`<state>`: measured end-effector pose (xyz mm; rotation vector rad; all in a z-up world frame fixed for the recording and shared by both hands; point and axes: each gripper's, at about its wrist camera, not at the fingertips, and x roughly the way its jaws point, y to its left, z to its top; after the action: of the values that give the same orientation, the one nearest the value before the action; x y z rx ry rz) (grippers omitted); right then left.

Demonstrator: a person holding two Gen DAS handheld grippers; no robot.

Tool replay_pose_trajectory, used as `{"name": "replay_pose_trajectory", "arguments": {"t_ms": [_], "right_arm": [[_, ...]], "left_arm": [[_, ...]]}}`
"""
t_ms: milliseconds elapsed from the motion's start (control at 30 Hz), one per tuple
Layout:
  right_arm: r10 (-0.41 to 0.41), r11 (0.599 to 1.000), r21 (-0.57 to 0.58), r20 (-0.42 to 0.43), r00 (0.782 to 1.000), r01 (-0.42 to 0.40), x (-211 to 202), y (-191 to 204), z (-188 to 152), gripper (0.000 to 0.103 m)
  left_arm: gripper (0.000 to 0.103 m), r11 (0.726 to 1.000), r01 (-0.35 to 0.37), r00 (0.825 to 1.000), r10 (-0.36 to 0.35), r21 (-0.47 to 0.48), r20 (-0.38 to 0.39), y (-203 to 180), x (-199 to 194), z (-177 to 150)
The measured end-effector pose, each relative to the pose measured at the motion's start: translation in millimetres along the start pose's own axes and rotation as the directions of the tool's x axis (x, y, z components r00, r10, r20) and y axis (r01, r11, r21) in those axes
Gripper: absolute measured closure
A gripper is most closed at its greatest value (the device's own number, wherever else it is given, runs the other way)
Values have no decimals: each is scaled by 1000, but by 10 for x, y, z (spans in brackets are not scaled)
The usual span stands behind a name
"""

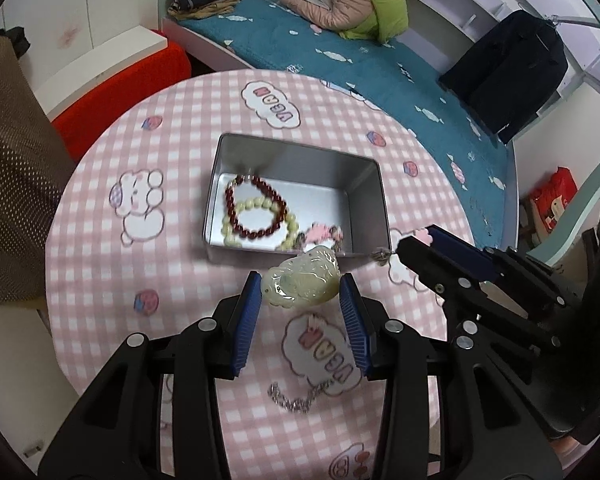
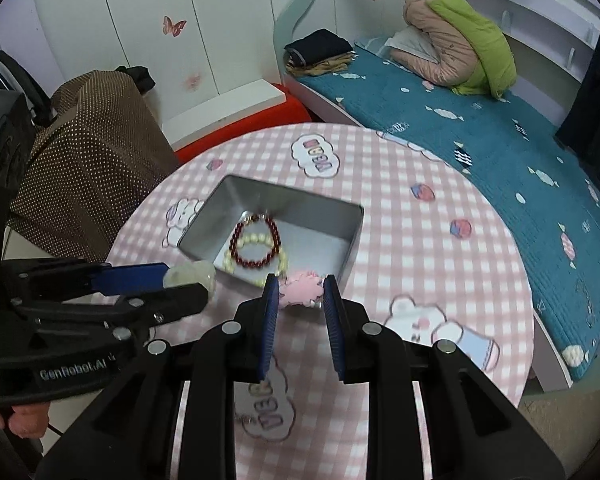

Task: Organize jewelry
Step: 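Carry the jade pendant and pink charm over the grey tray, then open both grippers to release the pendant and charm into the tray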

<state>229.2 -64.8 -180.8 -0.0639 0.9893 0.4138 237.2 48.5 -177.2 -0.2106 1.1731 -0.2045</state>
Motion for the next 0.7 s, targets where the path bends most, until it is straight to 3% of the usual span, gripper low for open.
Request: {"name": "replay_pose_trajectory", "arguments": {"t_ms": [300, 467, 700], "right_arm": [[3, 1000, 1, -43, 999, -3, 249, -93, 168, 80], [-32, 998, 47, -66, 997, 35, 305, -240, 174, 54], [-55, 995, 73, -90, 994, 62, 348, -357, 163, 48]], "left_arm": [[63, 999, -9, 1000, 8, -36, -26, 66, 217, 220], [63, 999, -14, 999, 12, -50, -40, 101, 306, 281], [63, 998, -30, 998, 27, -50, -53, 108, 392, 324]]}}
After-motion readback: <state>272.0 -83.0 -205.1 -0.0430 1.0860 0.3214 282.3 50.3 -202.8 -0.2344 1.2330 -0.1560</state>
